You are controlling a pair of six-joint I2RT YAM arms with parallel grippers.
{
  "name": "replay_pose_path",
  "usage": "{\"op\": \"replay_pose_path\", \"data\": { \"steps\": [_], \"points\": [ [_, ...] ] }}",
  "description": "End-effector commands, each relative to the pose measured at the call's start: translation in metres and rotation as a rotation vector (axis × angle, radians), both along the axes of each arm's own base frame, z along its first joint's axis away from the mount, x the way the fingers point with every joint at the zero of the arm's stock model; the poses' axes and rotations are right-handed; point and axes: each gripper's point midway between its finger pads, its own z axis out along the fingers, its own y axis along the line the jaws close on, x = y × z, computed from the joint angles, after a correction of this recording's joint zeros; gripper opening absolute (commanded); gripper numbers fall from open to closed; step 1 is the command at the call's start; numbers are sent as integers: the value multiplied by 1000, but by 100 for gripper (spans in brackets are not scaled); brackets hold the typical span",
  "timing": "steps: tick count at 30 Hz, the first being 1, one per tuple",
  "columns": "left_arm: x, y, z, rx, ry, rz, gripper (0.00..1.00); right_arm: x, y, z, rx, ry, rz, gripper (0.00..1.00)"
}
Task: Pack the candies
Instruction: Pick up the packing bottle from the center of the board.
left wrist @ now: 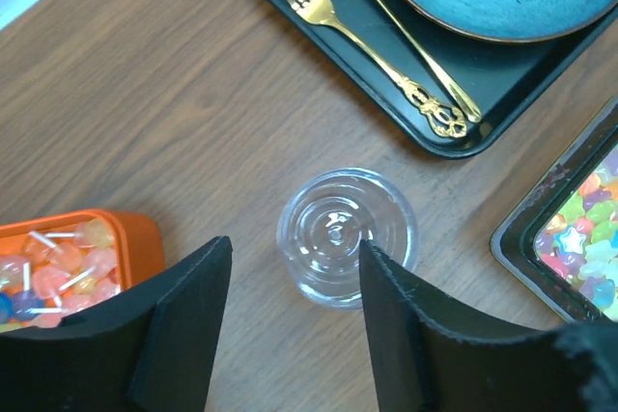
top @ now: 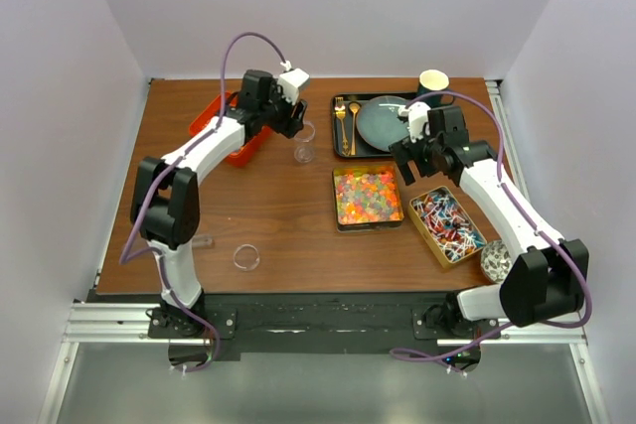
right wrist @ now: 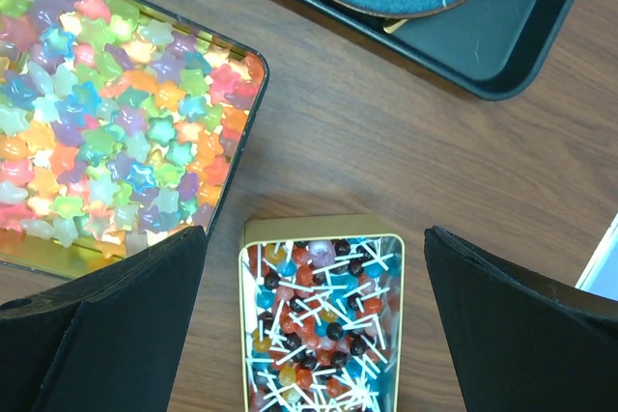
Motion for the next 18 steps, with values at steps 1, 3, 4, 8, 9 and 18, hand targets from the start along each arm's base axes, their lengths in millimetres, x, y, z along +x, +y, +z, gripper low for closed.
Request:
{"op": "replay_pose_path", "data": {
  "steps": [1,3,4,8,9,18],
  "points": [
    [12,-6,4,-3,-25,23,58,-1,2,9,11,-37,23,99],
    [13,-5,-2,6,-18,25,53,-3,0,7,6,-37,19,99],
    [14,-5,-3,8,-18,27,52,-3,-2,7,9,-38,13,99],
    [18,-5,-5,6,-17,42,42,-7,-3,4,15,-29,9,99],
    [18,-5,-6,7,-15,44,40,-7,-3,3,15,-27,9,99],
    [9,-2,9,24,-31,9,3,-8,-5,4,14,-26,5,99]
  ]
}}
